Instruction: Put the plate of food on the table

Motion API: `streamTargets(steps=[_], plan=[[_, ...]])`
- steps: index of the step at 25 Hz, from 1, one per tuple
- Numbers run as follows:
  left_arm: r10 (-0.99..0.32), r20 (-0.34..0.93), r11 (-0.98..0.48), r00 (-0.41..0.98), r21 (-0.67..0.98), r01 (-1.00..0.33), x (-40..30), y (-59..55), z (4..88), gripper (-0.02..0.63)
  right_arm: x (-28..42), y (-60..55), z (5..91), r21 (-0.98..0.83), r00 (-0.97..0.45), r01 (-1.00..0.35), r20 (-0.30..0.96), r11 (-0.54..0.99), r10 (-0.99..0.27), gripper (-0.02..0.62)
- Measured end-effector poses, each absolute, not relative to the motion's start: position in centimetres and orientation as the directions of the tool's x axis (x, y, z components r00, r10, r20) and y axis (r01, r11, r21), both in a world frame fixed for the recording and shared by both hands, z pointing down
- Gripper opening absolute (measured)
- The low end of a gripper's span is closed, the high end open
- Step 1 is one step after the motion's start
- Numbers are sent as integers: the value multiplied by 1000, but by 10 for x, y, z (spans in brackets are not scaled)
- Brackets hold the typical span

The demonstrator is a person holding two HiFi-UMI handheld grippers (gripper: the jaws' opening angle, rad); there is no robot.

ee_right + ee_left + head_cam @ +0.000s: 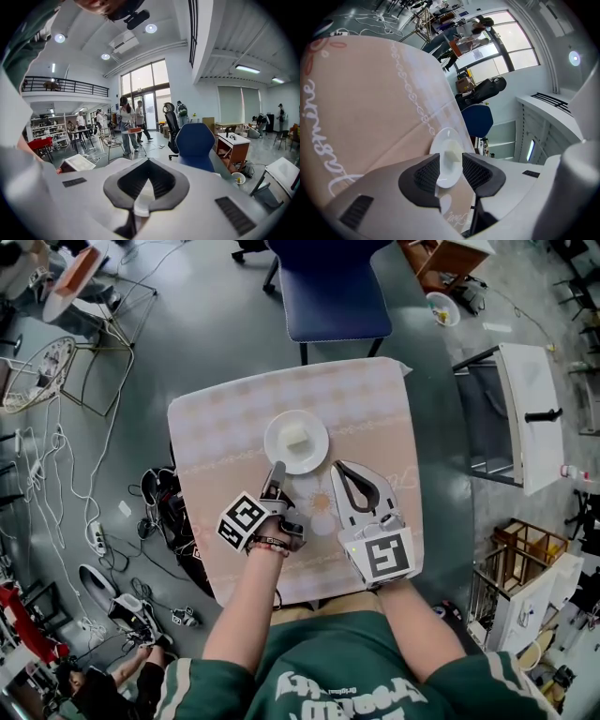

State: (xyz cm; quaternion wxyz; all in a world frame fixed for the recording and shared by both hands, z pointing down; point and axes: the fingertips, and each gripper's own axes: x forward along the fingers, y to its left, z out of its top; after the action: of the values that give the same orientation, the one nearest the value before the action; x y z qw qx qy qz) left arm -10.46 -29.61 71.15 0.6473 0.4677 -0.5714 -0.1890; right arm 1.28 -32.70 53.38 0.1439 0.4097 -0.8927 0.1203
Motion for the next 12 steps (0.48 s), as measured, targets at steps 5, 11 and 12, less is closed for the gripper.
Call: streamTargets(steps=[5, 11, 12], plan=[[-793, 540, 468, 283, 836, -286, -106, -288, 699, 152, 9, -316, 522, -94, -617, -772, 345, 628, -707, 15], [-821, 467, 380, 328, 876, -296, -101, -276, 668, 134, 8, -298, 510, -81, -604, -783, 339, 617, -722, 15], [-825, 452, 360, 338, 883, -302, -100, -275, 660, 121, 7, -295, 506, -82, -604, -783, 336, 616, -723, 15]])
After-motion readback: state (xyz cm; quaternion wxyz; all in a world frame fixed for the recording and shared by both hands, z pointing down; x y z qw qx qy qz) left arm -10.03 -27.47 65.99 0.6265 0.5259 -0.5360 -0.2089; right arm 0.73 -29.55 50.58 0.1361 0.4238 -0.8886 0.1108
